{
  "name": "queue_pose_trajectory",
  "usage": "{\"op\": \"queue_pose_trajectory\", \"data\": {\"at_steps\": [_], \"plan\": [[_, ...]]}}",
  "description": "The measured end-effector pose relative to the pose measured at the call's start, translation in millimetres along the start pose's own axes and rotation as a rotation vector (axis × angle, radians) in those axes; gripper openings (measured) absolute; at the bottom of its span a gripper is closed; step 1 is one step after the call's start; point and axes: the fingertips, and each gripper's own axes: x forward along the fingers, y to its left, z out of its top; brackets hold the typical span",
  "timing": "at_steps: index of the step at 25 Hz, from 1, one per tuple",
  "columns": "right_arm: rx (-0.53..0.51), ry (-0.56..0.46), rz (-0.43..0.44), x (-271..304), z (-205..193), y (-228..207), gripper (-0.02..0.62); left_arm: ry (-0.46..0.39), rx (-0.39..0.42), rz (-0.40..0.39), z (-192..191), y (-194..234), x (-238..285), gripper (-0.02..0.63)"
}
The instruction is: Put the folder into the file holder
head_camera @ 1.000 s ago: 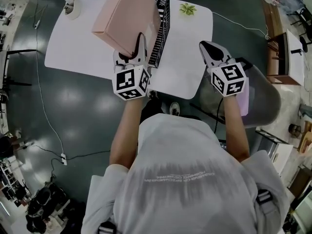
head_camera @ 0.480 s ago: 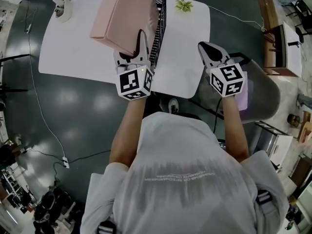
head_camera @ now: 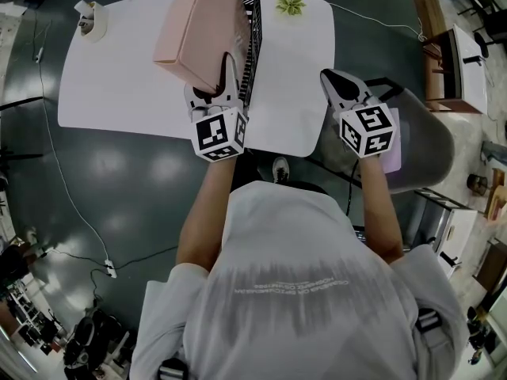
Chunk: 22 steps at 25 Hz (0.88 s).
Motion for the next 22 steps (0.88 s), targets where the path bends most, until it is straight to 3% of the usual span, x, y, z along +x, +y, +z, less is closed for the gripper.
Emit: {"op": "queue_pose_trajectory", "data": {"at_steps": [12, 22], "plan": [[0.018, 0.02, 0.001, -2.9, -13.0, -3.4, 0.037, -0.018, -0.011, 0.015, -4.2, -2.5, 6.9, 0.175], [0.021, 0.024, 0.006, -0.9, -13.2, -6.4, 0.037, 0.047, -0.011, 0.02, -28.4, -6.2, 7.6, 0.192]]}}
